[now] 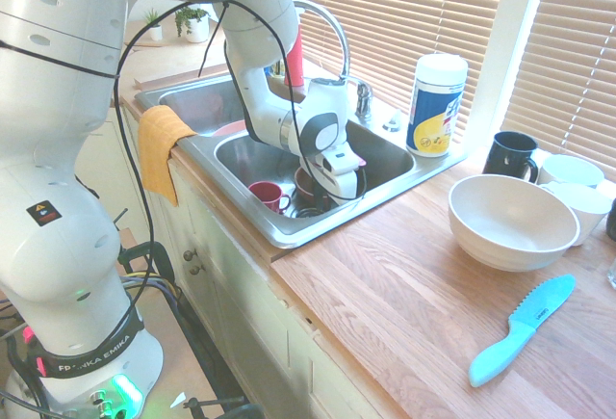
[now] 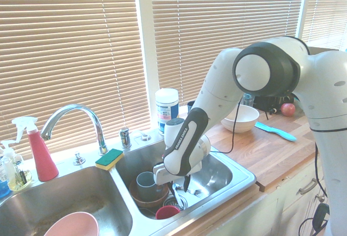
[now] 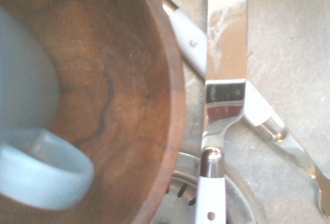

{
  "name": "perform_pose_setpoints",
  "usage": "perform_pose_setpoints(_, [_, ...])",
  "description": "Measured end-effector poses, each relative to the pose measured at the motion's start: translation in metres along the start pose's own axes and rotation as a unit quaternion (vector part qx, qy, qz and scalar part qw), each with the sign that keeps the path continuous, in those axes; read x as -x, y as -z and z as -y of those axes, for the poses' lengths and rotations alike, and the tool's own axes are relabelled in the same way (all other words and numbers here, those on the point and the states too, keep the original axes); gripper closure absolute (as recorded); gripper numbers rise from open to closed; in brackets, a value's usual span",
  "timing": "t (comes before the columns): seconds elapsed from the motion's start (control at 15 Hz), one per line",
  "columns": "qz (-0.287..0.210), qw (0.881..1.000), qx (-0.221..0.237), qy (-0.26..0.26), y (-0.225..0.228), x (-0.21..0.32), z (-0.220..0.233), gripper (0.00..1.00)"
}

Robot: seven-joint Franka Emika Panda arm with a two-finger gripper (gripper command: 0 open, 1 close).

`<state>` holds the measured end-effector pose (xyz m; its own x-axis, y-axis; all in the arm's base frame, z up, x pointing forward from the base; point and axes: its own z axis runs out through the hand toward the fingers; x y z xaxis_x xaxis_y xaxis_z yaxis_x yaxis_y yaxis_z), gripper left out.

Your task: Put the knife into the sink

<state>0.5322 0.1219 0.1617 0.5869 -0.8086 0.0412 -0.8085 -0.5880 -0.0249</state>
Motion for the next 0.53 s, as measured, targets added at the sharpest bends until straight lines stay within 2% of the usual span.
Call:
perform_pose_setpoints(0.2, [-0.006,1.0,-0.009,0.009,0.034,0.0,0.005,0.0])
perform_pose_setpoints(0.53, [-0.015,0.998,0.009,0.055,0.139,0.01,-0.021,0.0])
